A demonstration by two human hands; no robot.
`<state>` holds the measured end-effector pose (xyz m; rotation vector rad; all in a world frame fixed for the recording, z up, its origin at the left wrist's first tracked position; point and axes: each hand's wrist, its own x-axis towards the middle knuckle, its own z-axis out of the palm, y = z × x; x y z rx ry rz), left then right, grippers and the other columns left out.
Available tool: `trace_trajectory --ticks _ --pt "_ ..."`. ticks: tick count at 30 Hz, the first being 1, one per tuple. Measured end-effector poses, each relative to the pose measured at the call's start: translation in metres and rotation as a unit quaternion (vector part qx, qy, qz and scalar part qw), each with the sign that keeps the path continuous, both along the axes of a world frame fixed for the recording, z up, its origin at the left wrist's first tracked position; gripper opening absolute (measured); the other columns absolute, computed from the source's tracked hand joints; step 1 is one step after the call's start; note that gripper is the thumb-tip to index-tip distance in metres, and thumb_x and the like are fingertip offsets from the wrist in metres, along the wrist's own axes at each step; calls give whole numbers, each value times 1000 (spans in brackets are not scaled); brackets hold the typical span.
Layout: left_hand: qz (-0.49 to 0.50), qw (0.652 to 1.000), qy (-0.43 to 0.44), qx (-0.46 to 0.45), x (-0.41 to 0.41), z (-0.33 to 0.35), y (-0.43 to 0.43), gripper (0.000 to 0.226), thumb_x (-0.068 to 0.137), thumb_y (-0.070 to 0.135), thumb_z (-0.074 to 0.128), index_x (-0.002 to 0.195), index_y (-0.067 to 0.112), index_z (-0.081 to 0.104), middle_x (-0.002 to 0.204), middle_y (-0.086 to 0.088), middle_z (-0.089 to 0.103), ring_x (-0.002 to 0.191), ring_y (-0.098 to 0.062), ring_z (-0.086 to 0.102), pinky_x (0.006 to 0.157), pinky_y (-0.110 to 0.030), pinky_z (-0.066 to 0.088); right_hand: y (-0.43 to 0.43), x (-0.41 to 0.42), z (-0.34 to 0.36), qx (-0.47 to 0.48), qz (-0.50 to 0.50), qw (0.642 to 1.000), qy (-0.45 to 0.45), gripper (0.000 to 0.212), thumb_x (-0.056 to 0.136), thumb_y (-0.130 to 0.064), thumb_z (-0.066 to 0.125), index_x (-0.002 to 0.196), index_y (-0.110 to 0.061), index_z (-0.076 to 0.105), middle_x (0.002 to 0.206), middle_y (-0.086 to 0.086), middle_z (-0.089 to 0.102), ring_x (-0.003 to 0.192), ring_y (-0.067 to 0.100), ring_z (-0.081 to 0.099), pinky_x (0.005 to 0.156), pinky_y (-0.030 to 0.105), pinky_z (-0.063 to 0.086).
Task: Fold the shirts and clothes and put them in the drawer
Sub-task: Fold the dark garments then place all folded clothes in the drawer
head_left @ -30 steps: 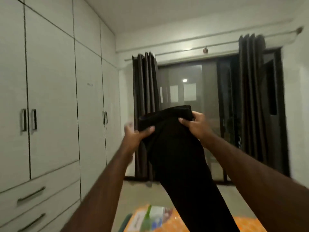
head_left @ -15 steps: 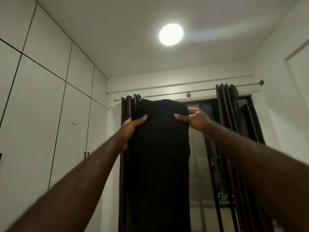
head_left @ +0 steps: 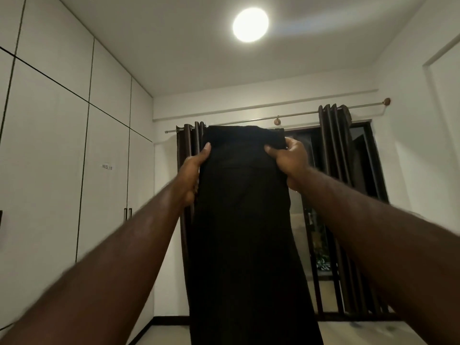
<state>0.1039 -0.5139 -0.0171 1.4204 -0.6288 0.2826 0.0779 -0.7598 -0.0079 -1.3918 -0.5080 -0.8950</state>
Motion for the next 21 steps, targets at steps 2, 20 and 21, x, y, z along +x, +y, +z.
trace_trajectory --ticks 2,20,21 --pt "-66 995 62 39 13 -36 4 78 80 67 74 140 20 58 137 -23 57 123 -43 59 118 -49 35 0 -3 3 -6 -19 1000 3 23 92 -18 75 95 -36 62 105 -4 71 102 18 69 88 39 61" --pt "-38 998 4 -49 6 -37 -14 53 84 28 80 131 10 61 120 -10 73 110 -28 71 105 -48 51 -18 -12 9 -47 55 996 59 30 92 -21 74 120 -15 64 118 11 72 105 27 73 86 43 63" --pt "-38 998 -7 -47 3 -32 -15 54 85 29 79 133 12 61 122 -9 72 112 -28 70 106 -48 50 -21 -10 8 -45 48 996 66 35 92 -26 74 123 -15 63 119 10 72 106 27 72 88 44 62"
